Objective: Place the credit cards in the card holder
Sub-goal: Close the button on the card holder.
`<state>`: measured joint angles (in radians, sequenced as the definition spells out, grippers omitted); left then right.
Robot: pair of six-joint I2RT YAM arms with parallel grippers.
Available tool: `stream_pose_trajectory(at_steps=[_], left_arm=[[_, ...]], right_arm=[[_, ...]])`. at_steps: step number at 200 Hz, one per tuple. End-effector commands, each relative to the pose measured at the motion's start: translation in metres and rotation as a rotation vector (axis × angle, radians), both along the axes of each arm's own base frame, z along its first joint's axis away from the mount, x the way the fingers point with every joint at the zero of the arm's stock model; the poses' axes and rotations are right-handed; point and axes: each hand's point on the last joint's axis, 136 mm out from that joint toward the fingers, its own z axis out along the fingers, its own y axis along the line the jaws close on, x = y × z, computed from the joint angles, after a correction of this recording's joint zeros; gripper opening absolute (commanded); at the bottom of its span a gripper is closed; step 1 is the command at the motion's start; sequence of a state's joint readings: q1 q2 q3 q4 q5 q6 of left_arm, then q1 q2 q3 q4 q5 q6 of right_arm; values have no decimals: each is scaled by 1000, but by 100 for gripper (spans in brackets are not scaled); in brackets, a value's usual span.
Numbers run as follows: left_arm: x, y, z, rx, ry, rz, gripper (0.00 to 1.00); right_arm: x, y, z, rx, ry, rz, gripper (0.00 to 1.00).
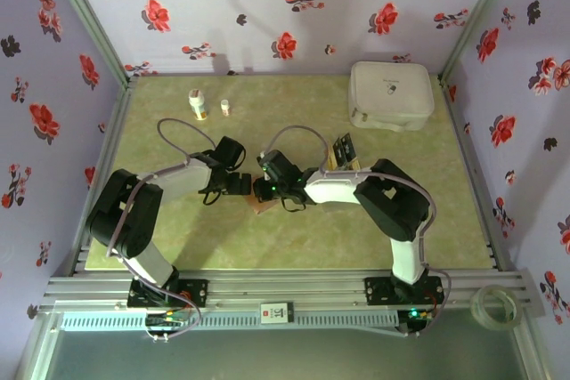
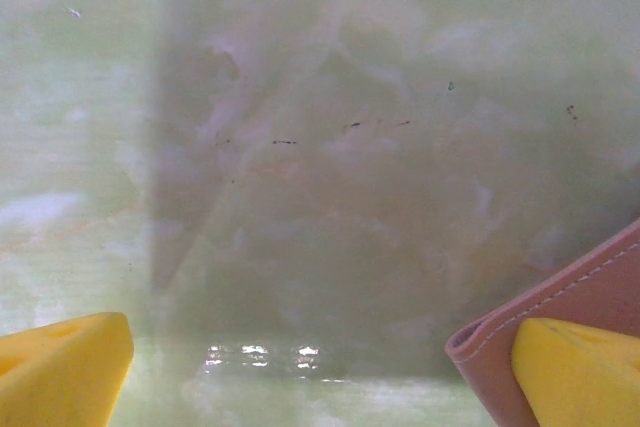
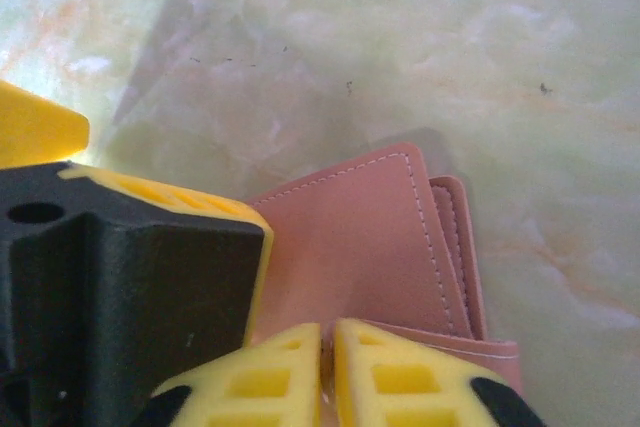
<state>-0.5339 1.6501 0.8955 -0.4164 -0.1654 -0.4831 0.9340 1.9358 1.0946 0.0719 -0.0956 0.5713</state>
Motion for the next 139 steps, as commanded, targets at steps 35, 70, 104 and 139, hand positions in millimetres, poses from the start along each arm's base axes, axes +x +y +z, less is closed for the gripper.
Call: stream_pose_trajectory(at_steps=[35,70,104,139], left_arm=[[-16,16,-24,57,88,38,100],[3,22,-9,-20,59,102,100],[28,28,25,-54,-5,125,100],[33,37,46,-65,-40,129,100]], right_arm=[[-55,-52,-71,-330,196,55,29],[-45,-36,-47,-286,164,65,38],[-33,-18,-10,-230,115,79,43],[-24,-14,28,-191,51,74,46]])
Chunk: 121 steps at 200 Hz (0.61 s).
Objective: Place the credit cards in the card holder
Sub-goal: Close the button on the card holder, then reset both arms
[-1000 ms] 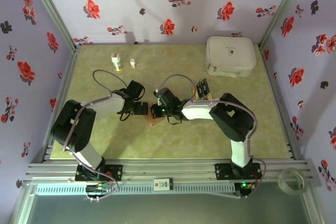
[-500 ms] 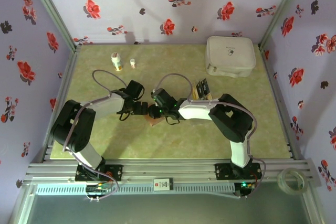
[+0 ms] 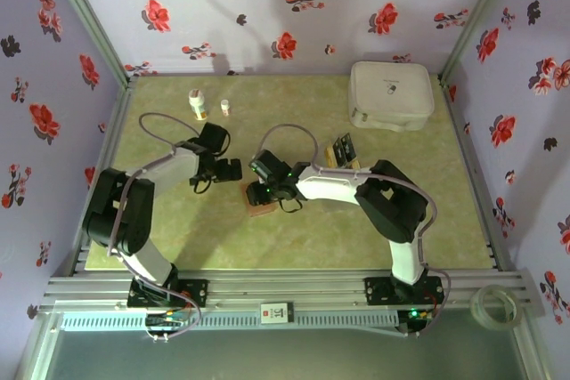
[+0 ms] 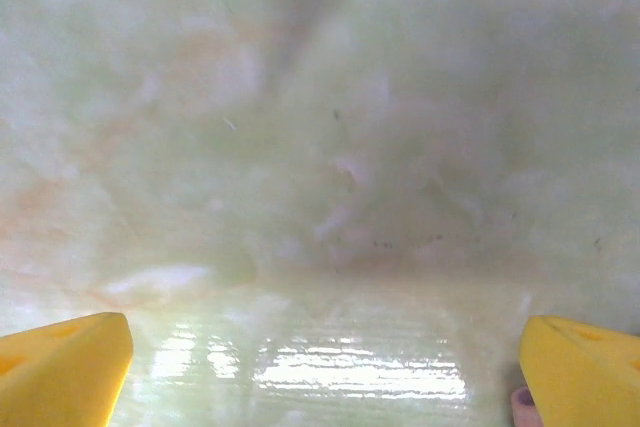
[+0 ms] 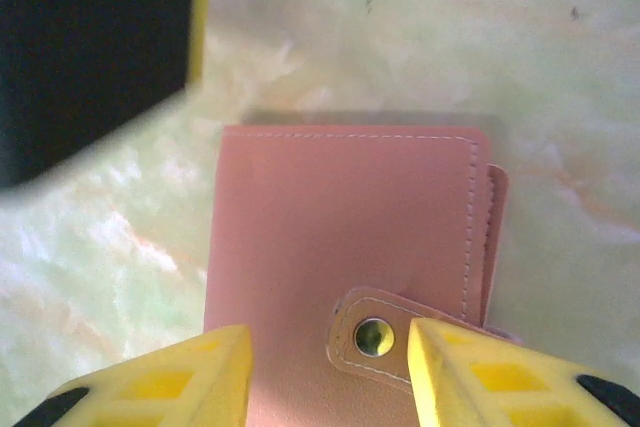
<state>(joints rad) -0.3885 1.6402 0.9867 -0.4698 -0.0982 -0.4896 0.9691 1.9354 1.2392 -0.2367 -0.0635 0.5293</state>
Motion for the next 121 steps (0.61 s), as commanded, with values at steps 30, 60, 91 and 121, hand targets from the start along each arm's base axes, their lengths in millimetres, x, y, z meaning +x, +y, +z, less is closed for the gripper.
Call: stream_pose_trajectory(at_steps=[30,60,91,121], left_arm=[[-5,17,26,17,-32,4,100],[-9,19,36,2,-52,5,100],[-1,11,76,-58,-159,-14,100],[13,6,140,-120,-343,-29,100]], right_arm=[[0,-20,37,-21,-34,-1,47],[16,-43,61,21,-67,-67,47],[42,-84,109,100,-135,-181,55],[64,-145,163,104,-264,-325,72]])
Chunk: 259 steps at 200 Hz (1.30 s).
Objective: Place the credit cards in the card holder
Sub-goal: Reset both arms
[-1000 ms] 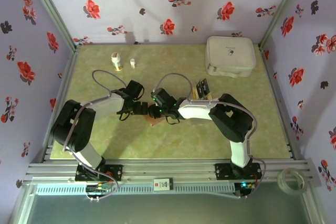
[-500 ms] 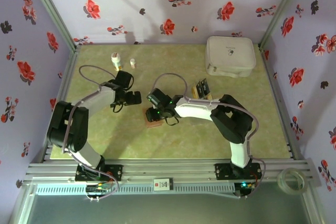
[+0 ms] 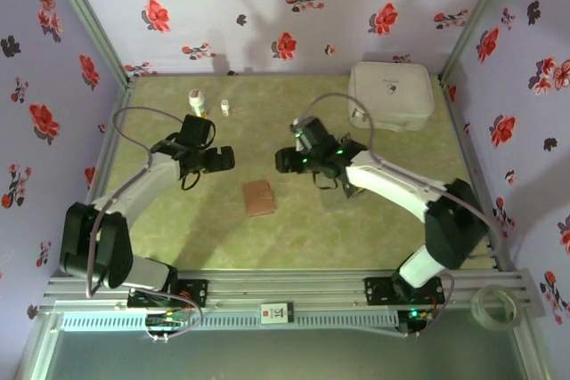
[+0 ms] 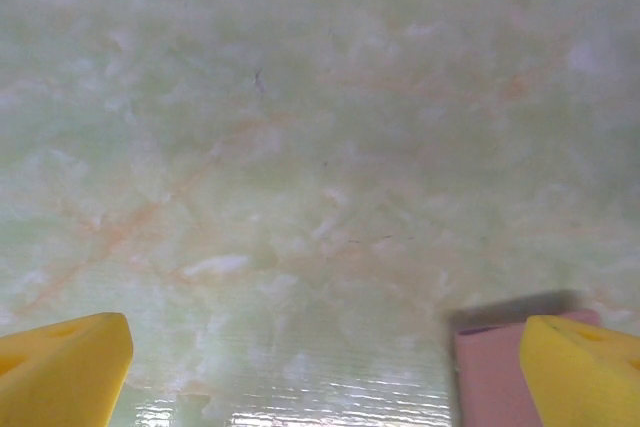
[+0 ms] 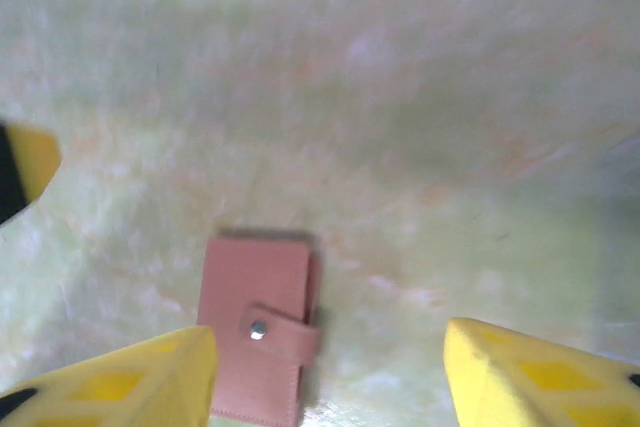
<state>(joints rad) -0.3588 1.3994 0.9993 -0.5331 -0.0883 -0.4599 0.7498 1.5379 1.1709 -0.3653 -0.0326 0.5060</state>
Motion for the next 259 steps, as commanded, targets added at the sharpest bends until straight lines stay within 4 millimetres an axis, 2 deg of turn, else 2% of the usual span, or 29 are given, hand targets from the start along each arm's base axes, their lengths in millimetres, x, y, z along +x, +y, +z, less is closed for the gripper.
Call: stream_pose_trajectory(at_steps=[1,15,24,46,62,78,94,111,123,141,162,188,212,242,259], left_arm=[[14,-4,64,-56,-175,-27,100],[20,-4,96,-81,-280,-33,100],[24,-4,115,-93,-346,-37,100],[33,5,150,-78,-489,-24,100],[40,19,163,-5,-585,7,100],[42,35,165,79,-647,53,100],[42,52,155,179,-676,93,100],[44,68,133,241,-669,111,100],[45,84,114,254,-643,153,100],[48,107,90,271,-616,213,100],[53,129,66,307,-608,242,100],[59,138,43,319,-604,230,100],[55,143,21,341,-590,219,100],[45,146,-10,341,-564,224,100],[48,141,-9,322,-588,202,100]], right_arm=[[11,-51,38,-26,-98,-120,73],[20,-87,60,-50,-166,-218,86],[25,-113,71,-81,-207,-292,99],[34,-173,81,-163,-266,-472,100],[39,-212,82,-157,-298,-603,100],[43,-244,77,-120,-324,-717,100],[45,-275,72,-149,-370,-823,100],[45,-302,67,-232,-456,-912,99],[45,-318,57,-273,-486,-964,100],[46,-338,41,-331,-492,-1022,100],[48,-356,11,-419,-456,-1052,100],[50,-367,-27,-535,-416,-1042,100],[42,-371,-59,-577,-382,-1057,99],[53,-363,-57,-517,-428,-1029,99],[64,-353,-61,-513,-420,-949,99]])
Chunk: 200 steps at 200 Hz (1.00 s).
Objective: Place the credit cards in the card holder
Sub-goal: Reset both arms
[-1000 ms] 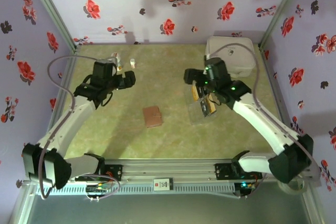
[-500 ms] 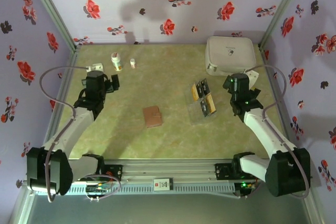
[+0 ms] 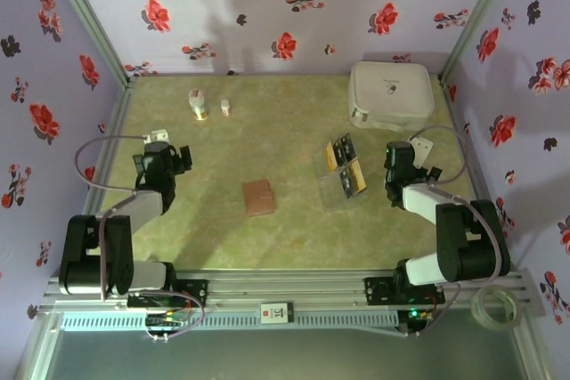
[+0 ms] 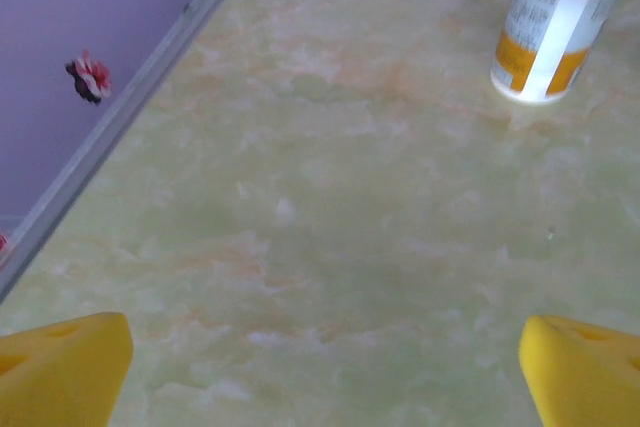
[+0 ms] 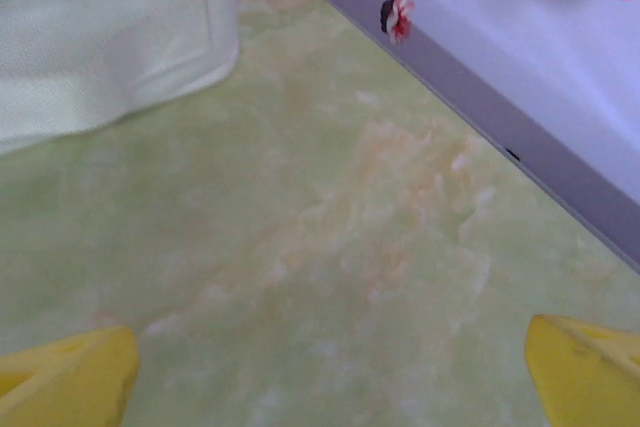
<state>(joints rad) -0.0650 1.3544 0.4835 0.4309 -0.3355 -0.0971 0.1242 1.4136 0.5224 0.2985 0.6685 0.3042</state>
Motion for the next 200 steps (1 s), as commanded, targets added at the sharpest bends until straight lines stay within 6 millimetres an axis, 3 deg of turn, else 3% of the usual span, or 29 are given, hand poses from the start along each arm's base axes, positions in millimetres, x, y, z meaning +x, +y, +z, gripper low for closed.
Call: stream_pose_trajectory(at_steps=[1,23,41,54,60,97,108,124,200], left_arm=[[10,-1,12,4,-97,-27,100],[16,-5,17,20,-157,-58,100],[18,-6,6,12,-166,-69,100],[18,-8,-3,4,-187,-85,100],[19,-9,-4,35,-197,-105,100],[22,-14,-9,4,-155,-152,100],[24,-15,-10,-12,-150,-165,100],[25,-13,-11,-31,-144,-172,100],[24,-17,-10,-18,-148,-189,100]], right_arm=[[22,8,15,-10,-72,63,99],[34,22,16,-37,-75,187,99],[30,23,23,-57,-177,220,99],[24,21,14,-32,-219,228,99],[24,22,19,-37,-277,240,99],[33,45,3,-3,-261,400,99],[38,46,-5,52,-174,414,99],[46,39,-6,119,-198,427,99],[40,45,-3,70,-201,439,99]])
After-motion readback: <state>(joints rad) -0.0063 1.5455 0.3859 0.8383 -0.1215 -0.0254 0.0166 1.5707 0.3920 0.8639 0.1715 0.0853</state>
